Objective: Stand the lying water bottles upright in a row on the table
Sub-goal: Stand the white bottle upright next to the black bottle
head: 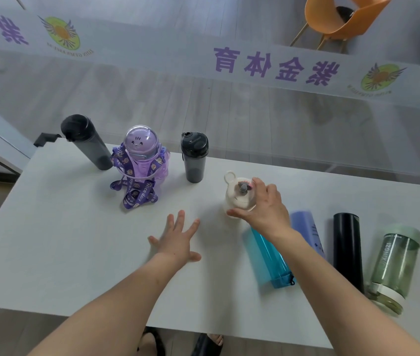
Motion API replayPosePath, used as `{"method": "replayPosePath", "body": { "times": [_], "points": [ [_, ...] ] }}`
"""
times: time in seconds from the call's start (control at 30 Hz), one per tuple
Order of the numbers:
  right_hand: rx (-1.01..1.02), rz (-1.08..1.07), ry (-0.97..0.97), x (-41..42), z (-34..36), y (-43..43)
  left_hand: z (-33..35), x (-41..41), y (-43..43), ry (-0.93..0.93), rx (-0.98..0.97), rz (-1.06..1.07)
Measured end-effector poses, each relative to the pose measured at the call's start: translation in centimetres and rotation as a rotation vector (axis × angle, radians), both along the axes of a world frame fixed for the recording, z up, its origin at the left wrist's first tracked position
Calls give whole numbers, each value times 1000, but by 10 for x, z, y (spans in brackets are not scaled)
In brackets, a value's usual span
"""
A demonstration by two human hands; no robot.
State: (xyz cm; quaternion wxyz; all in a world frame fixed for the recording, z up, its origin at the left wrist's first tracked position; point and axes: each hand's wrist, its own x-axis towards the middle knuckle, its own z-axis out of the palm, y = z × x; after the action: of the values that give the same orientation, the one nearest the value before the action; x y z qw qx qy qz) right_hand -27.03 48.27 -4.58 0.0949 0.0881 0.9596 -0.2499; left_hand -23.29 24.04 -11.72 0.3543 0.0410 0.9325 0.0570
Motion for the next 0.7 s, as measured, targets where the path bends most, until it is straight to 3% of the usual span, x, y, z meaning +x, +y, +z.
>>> {"method": "replayPosePath", "body": {
  "times": [0.13, 0.4, 0.7],
  "points": [
    [-383, -5, -1, 0, -5, 7, 1, 0, 1, -1, 0, 5],
    [-343, -25, 103, -5, -11, -10, 0, 0, 0, 2, 3, 7],
    [-518, -97, 142, 4, -23, -8, 6, -6, 3, 66, -24, 63]
  ]
}}
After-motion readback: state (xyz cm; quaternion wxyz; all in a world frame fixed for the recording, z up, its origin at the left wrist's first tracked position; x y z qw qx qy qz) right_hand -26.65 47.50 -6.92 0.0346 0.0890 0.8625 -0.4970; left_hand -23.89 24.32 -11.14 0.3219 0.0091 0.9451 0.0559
